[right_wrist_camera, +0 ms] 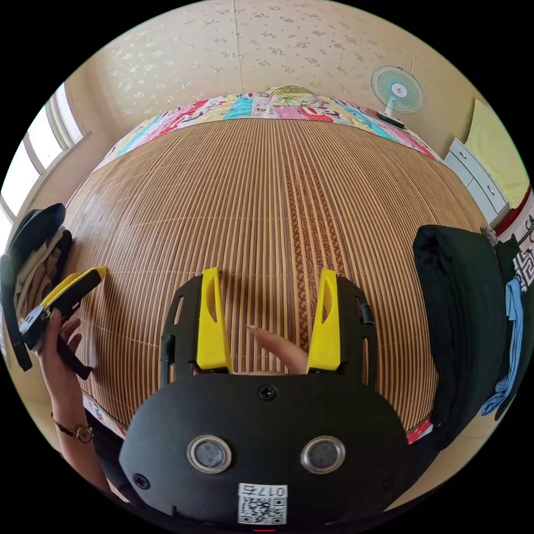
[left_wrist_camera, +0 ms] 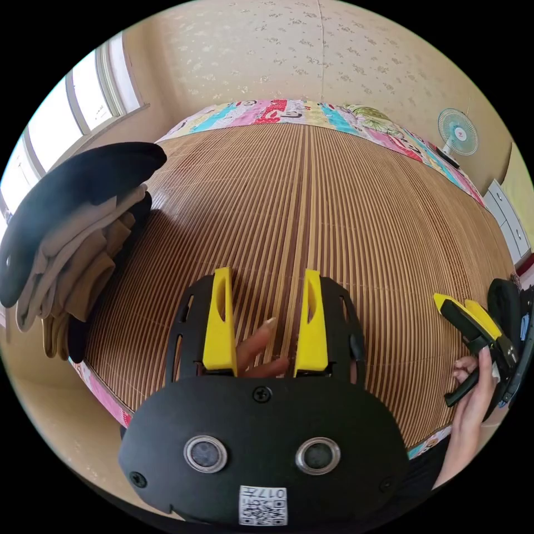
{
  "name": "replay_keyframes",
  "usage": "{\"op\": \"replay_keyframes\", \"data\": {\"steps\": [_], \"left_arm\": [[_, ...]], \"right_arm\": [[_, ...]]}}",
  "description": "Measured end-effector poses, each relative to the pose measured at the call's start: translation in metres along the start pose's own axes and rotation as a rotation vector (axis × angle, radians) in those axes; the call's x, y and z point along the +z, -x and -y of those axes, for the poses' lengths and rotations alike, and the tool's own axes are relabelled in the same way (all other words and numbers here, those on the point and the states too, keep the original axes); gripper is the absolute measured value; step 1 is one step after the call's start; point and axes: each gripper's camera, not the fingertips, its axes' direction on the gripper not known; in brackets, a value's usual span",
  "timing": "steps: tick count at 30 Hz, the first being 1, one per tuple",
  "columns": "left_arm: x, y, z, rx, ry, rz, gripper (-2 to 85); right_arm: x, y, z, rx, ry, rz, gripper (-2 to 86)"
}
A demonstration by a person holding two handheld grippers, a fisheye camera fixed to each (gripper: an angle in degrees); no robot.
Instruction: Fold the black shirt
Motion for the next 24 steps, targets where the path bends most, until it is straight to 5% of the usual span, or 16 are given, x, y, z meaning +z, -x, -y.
{"op": "replay_keyframes", "data": {"steps": [8,11,18,20,24], "left_arm": [[-0.002,-0.002,0.013,0.103,-0.012,-0.01,11.6],[-0.002,0.001,0.018,0.146,-0.013,-0.021,8.0],[-0.002,0.03,0.035,0.2,-0.005,-0.106,-0.8],[-0.003,0.05,0.038,0.143,0.004,-0.169,-0.9],[0.003,0.104,0.028,0.06,0.064,-0.605,-0.9]], "right_arm": [[-0.01,-0.015,0.013,0.009,0.029,-0.004,21.7],[-0.023,-0.034,0.014,-0.017,0.068,0.047,14.5],[-0.107,-0.131,-0.008,-0.038,-0.02,0.547,5.1],[-0.145,-0.157,-0.015,-0.084,-0.073,0.555,4.2],[-0.26,-0.253,-0.049,-0.034,-0.287,0.366,3.5]]}}
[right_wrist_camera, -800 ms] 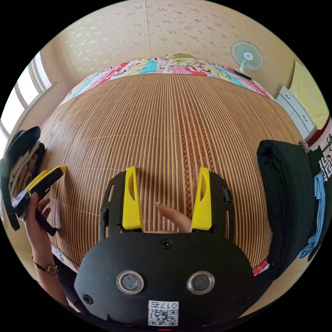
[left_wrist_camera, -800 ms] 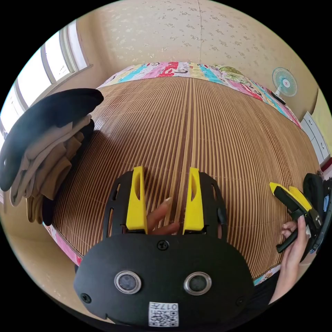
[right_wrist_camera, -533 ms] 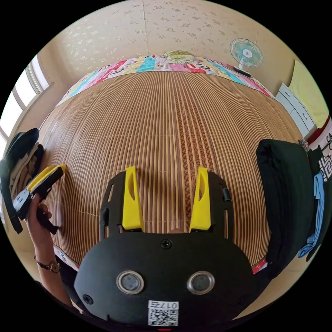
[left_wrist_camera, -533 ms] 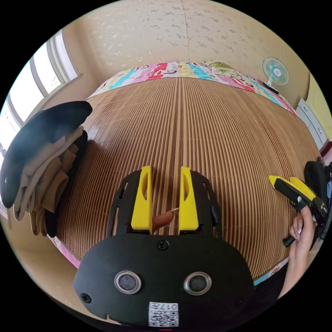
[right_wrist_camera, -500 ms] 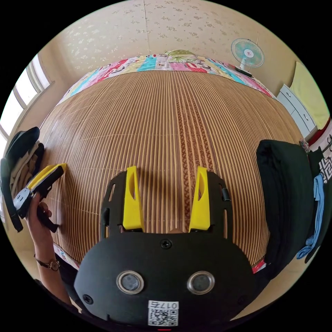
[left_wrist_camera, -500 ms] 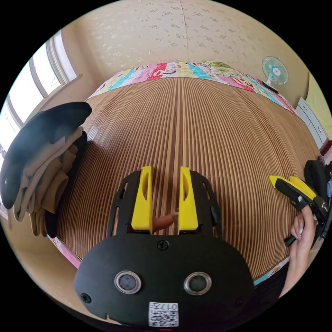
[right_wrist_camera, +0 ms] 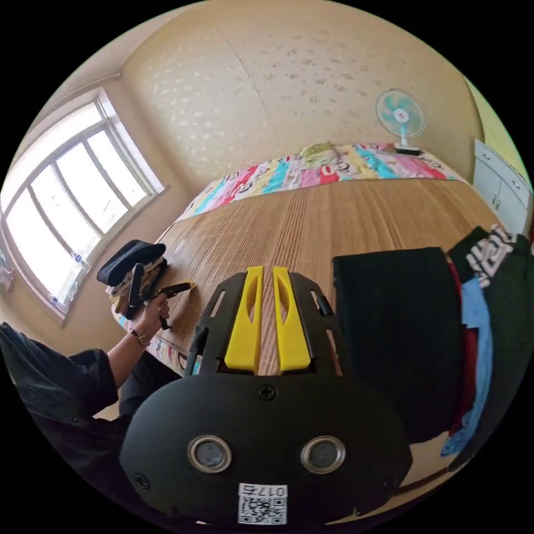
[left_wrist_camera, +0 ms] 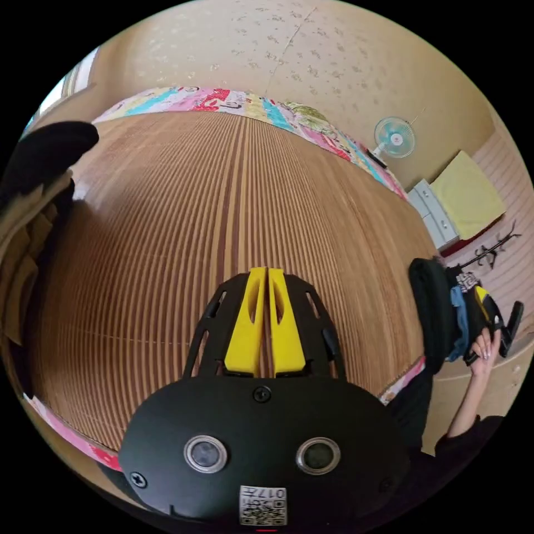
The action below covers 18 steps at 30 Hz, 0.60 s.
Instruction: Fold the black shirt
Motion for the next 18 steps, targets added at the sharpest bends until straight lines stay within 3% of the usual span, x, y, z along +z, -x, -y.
{"op": "replay_keyframes", "data": {"steps": [4,7,10,15,18], "left_arm": [[-0.014,0.031,-0.037,0.023,-0.063,-0.623,-0.6],[-0.033,0.031,-0.06,0.046,-0.108,-0.721,0.8],[-0.043,0.02,-0.071,0.106,-0.042,-0.774,3.9],[-0.048,0.019,-0.073,0.117,0.023,-0.907,9.4],[-0.051,0.021,-0.064,0.139,0.096,-1.006,12.3]], "right_arm": [[-0.131,-0.064,-0.014,0.104,-0.149,-0.342,3.7],[-0.185,-0.103,-0.012,0.164,-0.101,-0.628,6.0],[-0.21,-0.131,-0.011,0.156,-0.088,-0.796,7.5],[-0.184,-0.188,-0.016,0.268,0.105,-0.796,8.3],[-0.186,-0.174,-0.018,0.314,0.026,-0.815,4.4]]}}
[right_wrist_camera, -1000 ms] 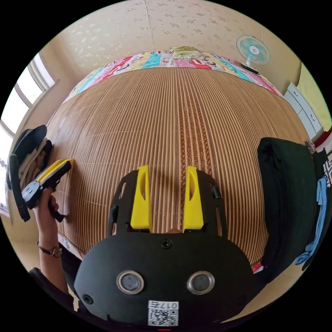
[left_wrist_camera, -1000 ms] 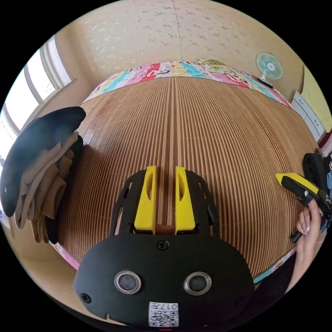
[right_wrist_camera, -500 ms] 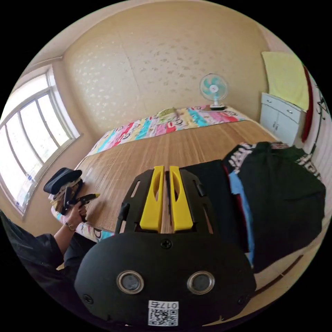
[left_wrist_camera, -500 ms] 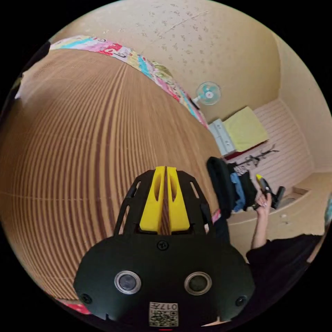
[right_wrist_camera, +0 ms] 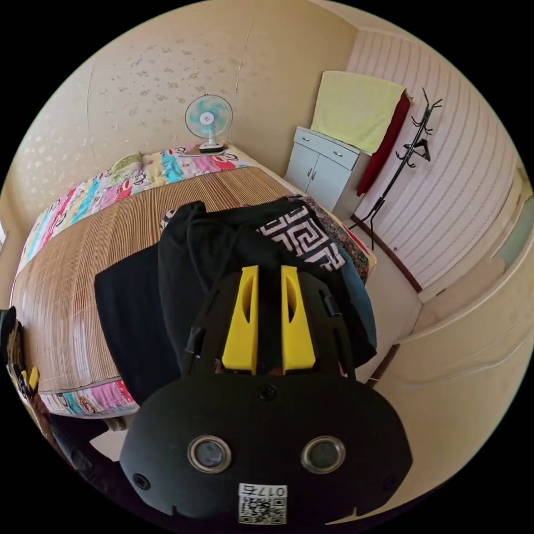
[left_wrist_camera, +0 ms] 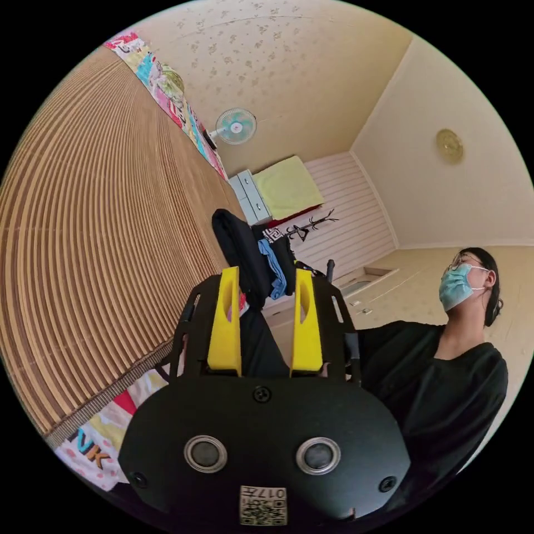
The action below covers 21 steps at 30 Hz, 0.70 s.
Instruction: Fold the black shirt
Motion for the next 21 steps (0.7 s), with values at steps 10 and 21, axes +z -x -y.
{"op": "replay_keyframes", "data": {"steps": [10,21], "left_arm": [[-0.045,-0.041,0.005,0.26,-0.15,-0.101,-0.6],[-0.104,-0.055,0.007,0.188,-0.222,0.191,-0.8]], "right_arm": [[-0.198,0.108,0.052,-0.246,-0.461,0.597,1.9],[-0.31,0.287,0.001,-0.523,-0.716,0.992,1.6]]}}
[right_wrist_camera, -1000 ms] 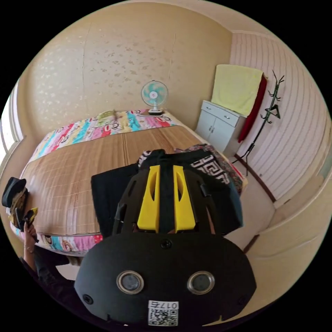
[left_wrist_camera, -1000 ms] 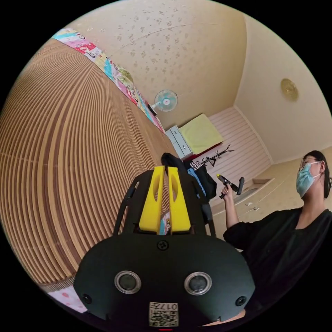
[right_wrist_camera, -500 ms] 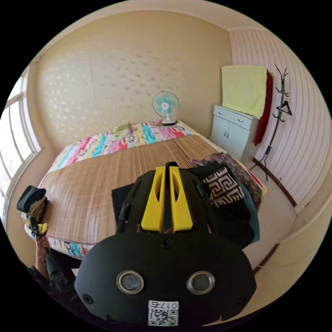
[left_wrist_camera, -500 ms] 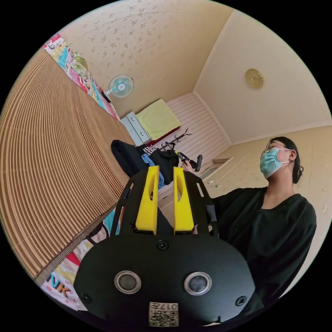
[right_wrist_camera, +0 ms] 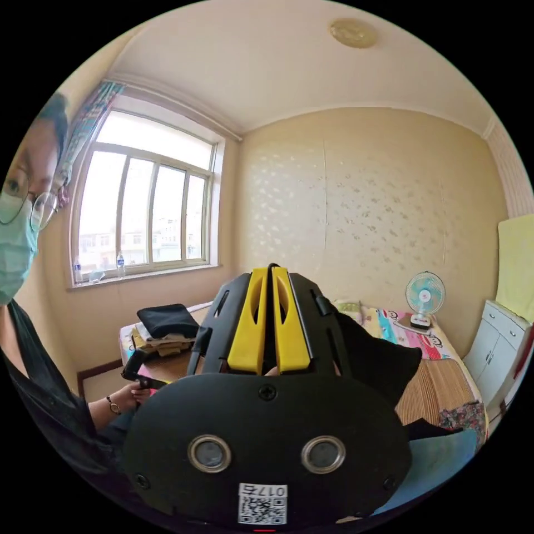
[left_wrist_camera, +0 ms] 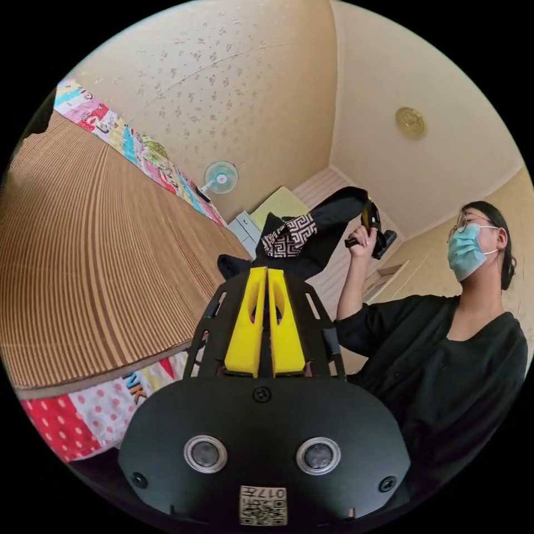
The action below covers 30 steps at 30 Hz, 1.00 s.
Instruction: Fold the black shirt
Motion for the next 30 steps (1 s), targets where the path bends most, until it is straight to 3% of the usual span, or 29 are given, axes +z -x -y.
{"op": "replay_keyframes", "data": {"steps": [2,5,7,9,12,18,22,26,30], "left_arm": [[-0.007,0.007,0.001,-0.04,0.003,0.032,-0.6],[-0.016,0.019,0.001,-0.087,-0.013,0.014,0.9],[-0.017,0.031,0.002,-0.147,-0.022,0.052,5.7],[-0.013,0.04,0.005,-0.209,0.001,0.098,8.5],[0.004,0.049,0.015,-0.263,0.054,0.162,10.3],[0.068,0.067,0.032,-0.345,0.17,0.328,12.9],[0.095,0.079,0.025,-0.399,0.173,0.447,13.1],[0.098,0.093,0.011,-0.449,0.183,0.374,12.8],[0.098,0.108,-0.015,-0.545,0.124,0.192,13.6]], "right_arm": [[0.043,0.023,-0.039,0.011,0.122,0.071,1.7],[0.135,0.054,-0.147,0.127,0.465,0.347,1.7],[0.2,0.082,-0.265,0.353,0.824,0.568,1.6],[0.212,0.1,-0.339,0.513,0.943,0.655,1.7],[0.197,0.11,-0.391,0.669,0.917,0.732,1.7],[0.194,0.109,-0.378,0.415,1.003,0.687,1.5],[0.19,0.092,-0.374,0.427,0.945,0.735,1.6],[0.182,0.077,-0.376,0.44,0.907,0.747,1.7],[0.152,0.061,-0.369,0.409,0.718,0.796,1.7]]}}
